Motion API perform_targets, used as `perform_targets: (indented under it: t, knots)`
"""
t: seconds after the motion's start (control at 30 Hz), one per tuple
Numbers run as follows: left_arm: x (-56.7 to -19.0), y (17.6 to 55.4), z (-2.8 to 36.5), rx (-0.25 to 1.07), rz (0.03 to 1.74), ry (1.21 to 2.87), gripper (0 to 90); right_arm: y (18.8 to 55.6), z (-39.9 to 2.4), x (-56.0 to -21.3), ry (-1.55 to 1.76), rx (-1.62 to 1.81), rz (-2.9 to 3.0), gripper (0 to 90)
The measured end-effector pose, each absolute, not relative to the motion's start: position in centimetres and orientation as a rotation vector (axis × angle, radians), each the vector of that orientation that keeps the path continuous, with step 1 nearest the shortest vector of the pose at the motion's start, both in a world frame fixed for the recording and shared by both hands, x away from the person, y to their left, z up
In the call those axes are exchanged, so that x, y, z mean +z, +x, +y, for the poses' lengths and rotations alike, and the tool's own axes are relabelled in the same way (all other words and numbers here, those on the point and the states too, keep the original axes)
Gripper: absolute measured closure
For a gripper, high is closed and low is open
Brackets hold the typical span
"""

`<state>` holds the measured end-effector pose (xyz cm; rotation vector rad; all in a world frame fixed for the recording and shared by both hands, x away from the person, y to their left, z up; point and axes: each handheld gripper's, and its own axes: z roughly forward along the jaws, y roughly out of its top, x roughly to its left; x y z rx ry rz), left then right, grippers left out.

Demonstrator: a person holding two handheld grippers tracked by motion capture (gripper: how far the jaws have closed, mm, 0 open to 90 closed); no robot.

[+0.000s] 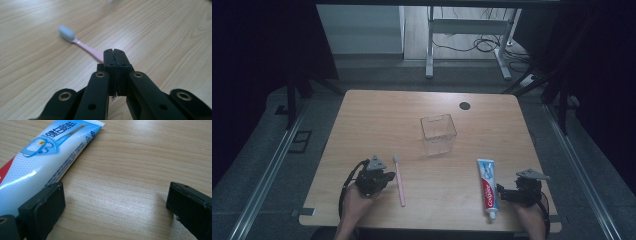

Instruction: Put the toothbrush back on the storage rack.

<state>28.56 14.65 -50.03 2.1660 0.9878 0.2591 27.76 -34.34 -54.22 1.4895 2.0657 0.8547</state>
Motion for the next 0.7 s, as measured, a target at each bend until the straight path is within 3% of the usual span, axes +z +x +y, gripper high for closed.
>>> perform_targets:
  t: [0.7]
  knots:
    - [-52.5, 26.6, 10.7, 0.152, 0.928, 2.256, 89.5, 27.7, -34.3, -54.2, 1.492, 0.854, 2.065, 1.6]
